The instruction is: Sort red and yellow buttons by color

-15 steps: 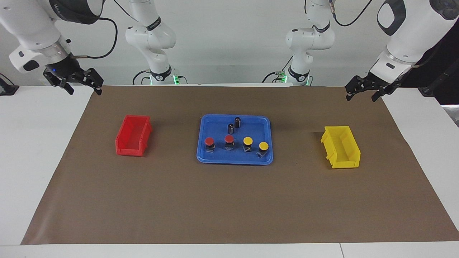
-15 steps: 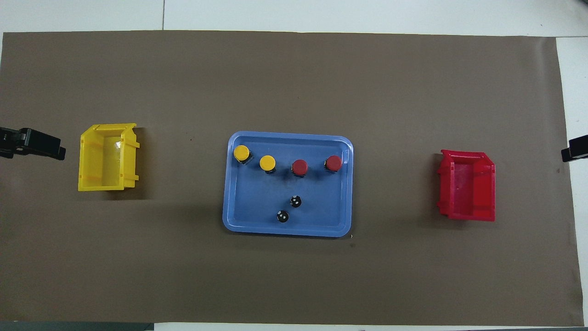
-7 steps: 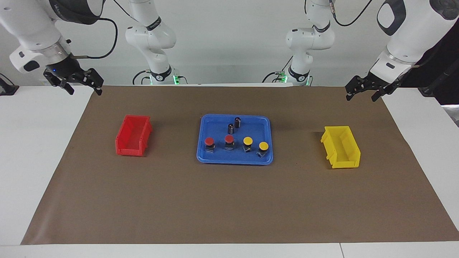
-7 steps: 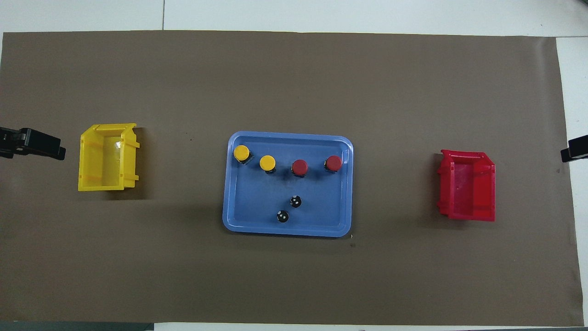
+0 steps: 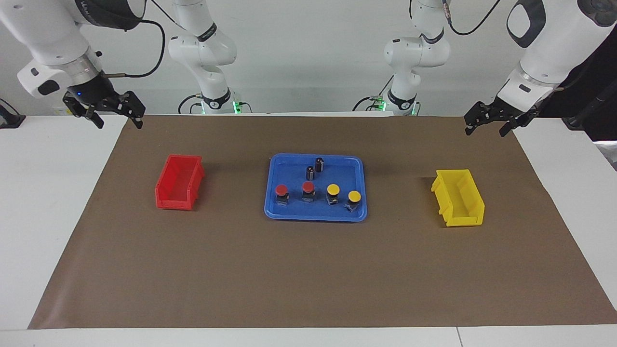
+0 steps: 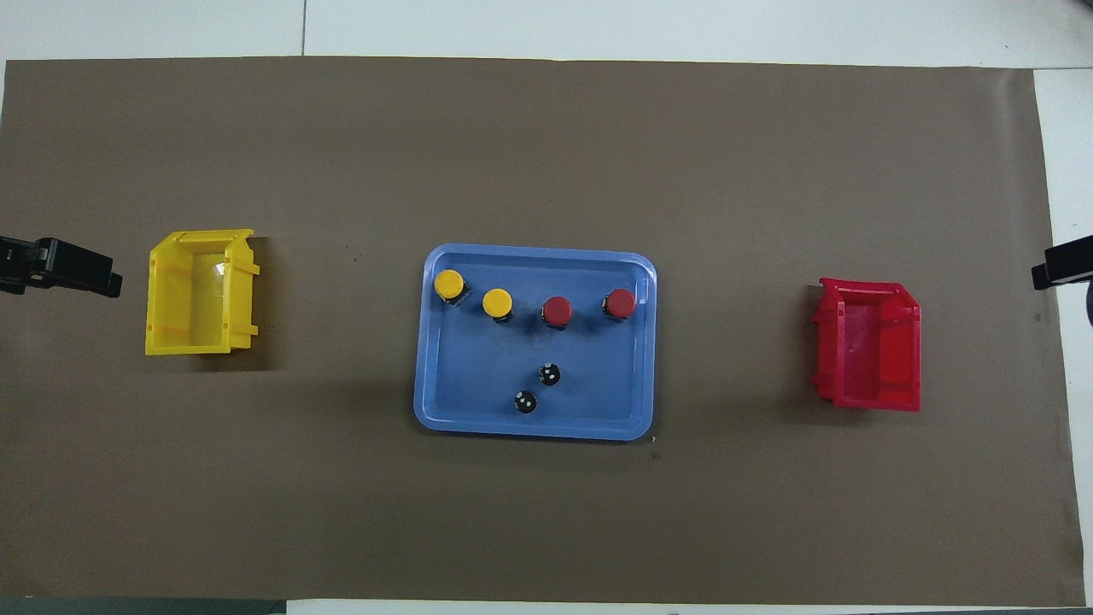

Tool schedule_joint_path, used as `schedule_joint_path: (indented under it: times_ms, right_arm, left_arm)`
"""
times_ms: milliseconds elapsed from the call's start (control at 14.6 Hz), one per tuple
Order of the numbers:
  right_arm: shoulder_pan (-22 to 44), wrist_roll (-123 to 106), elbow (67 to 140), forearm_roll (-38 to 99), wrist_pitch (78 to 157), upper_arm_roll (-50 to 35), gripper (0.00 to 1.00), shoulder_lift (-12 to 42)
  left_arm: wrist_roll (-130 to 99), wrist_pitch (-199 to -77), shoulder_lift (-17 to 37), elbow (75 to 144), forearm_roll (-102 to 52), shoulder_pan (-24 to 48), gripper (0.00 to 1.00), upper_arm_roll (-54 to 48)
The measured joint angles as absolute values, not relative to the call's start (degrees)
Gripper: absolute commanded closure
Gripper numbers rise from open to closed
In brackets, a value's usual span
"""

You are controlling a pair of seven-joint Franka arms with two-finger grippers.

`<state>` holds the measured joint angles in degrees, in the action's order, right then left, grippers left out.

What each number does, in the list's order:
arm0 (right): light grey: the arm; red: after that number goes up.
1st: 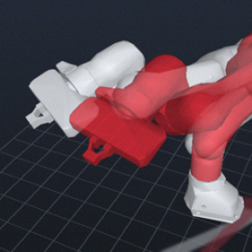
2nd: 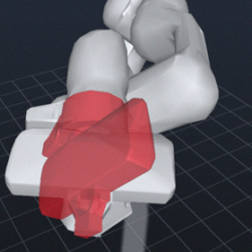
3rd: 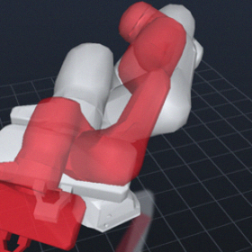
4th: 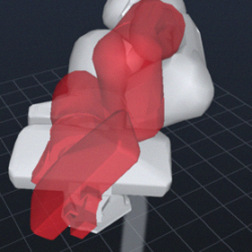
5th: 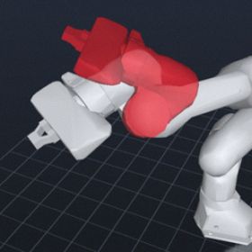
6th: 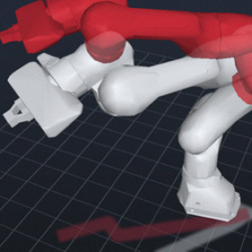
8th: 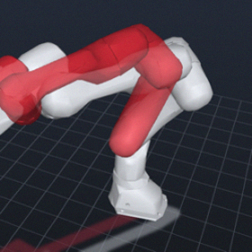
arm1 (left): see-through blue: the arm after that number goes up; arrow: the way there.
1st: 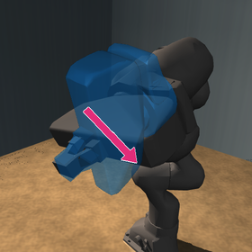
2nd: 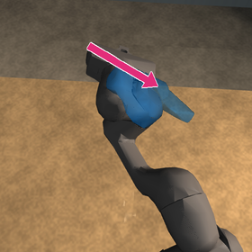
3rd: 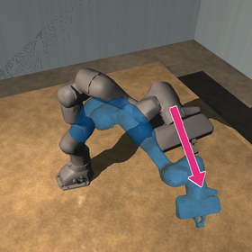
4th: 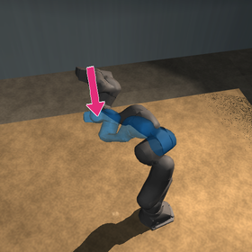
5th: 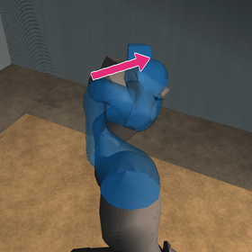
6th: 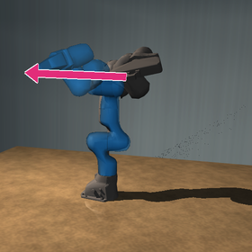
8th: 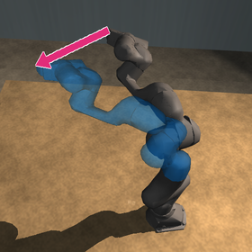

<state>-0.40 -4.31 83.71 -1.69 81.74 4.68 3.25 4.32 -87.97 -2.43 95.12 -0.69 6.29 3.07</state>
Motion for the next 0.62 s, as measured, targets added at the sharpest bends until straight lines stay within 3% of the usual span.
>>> schedule_joint_path:
  times_ms: [274, 479, 616]
  right_arm:
    - [5.8, 6.1, 73.3, -1.4, 80.9, 2.5, 0.00, 12.6]
    - [13.8, 16.9, 72.6, -1.1, 87.3, 1.4, 0.00, 16.5]
    - [19.3, 23.4, 75.9, -1.1, 93.6, 1.2, 0.00, 18.2]
  left_arm:
    - [4.3, -88.0, -2.4, 95.1, -0.7, 6.3, 0.00, 3.1]
    - [4.3, -88.0, -2.4, 95.1, -0.7, 6.3, 0.00, 3.1]
    - [4.3, -88.0, -2.4, 95.1, -0.7, 6.3, 0.00, 3.1]
